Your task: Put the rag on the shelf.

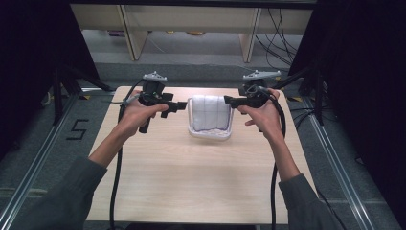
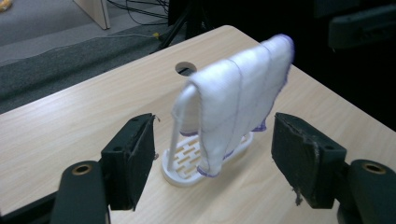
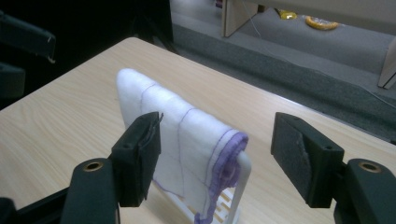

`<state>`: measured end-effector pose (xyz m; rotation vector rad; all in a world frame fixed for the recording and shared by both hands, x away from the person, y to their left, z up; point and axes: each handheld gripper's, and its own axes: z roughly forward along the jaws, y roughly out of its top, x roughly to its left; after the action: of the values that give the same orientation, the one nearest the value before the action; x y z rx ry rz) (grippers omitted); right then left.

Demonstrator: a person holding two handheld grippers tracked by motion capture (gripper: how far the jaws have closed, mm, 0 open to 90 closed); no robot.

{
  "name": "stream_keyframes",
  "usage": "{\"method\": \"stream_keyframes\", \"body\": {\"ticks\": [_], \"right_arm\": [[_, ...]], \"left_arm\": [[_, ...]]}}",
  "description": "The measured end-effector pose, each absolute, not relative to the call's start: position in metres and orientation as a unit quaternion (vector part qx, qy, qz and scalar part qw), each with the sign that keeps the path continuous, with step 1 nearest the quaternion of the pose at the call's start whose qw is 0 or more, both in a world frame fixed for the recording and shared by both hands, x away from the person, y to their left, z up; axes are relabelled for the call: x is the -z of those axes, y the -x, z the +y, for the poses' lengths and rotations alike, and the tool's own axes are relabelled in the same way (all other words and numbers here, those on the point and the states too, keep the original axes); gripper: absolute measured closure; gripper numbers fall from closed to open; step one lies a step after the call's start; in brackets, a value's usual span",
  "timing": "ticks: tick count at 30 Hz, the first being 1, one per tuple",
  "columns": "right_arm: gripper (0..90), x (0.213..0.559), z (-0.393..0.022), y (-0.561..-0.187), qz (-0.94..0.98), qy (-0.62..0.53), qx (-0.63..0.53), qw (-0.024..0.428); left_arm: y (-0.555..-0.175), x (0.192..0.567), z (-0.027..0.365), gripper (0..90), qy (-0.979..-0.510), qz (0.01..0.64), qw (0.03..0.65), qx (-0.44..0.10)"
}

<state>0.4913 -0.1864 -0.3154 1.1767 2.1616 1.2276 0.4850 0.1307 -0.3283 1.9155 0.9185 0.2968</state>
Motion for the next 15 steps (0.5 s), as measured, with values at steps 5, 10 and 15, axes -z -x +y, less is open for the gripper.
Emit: {"method": "stream_keyframes", "body": {"ticks": [5, 10, 15], "right_arm": [[32.1, 0.320, -0.188, -0.478, 0.775, -0.407, -0.438, 0.203], [31.5, 0.325, -0.193, -0.460, 0.782, -0.382, -0.445, 0.208], [31.5, 0.336, -0.197, -0.444, 0.782, -0.376, -0.447, 0.217]], "left_arm": [[-0.467, 0.335, 0.136, 28.9, -0.786, 0.365, 0.484, -0.122], [-0.446, 0.349, 0.144, 27.5, -0.792, 0.352, 0.484, -0.122], [-0.432, 0.367, 0.150, 27.6, -0.791, 0.356, 0.483, -0.120]]}}
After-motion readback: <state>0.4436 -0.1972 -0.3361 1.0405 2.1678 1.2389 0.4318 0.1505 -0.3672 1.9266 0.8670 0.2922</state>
